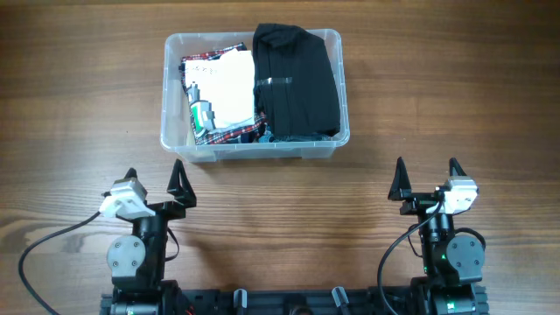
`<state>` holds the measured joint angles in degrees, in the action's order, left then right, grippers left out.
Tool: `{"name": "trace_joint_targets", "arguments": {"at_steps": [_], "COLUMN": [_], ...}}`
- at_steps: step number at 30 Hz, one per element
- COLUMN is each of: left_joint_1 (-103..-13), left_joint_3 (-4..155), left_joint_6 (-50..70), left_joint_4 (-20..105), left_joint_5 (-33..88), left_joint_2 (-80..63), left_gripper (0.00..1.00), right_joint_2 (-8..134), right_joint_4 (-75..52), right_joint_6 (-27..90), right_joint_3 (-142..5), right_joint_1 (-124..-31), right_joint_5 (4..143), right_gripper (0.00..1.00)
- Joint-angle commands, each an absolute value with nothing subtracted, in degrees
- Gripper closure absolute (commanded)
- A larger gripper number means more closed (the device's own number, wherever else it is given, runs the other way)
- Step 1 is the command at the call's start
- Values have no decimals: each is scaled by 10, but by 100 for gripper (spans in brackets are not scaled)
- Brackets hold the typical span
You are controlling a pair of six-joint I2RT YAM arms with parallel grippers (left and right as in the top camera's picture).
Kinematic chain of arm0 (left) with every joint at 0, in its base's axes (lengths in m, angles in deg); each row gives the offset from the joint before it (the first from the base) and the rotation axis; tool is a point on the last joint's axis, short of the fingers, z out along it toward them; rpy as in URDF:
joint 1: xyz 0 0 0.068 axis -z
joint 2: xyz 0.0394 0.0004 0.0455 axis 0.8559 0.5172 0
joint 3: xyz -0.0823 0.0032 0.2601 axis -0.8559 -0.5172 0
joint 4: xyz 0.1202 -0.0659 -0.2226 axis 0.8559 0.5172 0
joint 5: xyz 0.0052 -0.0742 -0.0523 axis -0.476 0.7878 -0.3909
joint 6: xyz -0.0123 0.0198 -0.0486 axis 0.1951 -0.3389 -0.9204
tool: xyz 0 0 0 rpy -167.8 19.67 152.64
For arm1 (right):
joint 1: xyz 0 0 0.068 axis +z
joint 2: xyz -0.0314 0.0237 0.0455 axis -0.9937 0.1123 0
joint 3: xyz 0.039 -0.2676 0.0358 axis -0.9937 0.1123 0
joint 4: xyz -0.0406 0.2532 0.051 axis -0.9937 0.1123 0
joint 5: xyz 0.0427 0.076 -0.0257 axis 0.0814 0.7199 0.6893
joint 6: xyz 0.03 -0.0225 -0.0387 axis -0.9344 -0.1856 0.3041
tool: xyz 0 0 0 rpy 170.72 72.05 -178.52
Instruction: Pack container
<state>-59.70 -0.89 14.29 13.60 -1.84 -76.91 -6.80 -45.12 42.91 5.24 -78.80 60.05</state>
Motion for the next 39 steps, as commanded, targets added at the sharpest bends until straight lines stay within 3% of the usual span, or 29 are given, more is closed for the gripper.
{"name": "trace_joint_targets", "arguments": {"at_steps": [1, 13, 39], "left_joint_1": [-595, -594, -595], "left_joint_3": [-32, -39, -39], "left_joint_6": [158, 265, 278], "left_joint_4": [134, 130, 130], "left_joint_5": [-6, 46, 40], "left_joint_2": [-786, -794, -793], "left_gripper": [0, 0, 0], "right_joint_2": [-72, -72, -71], "right_joint_4": [-453, -453, -453], "right_joint_6": [435, 435, 435], "right_joint_3": [54, 54, 54], "right_joint_1": [-791, -791, -791], "right_joint_5": [607, 607, 607], "right_gripper": [0, 0, 0]}}
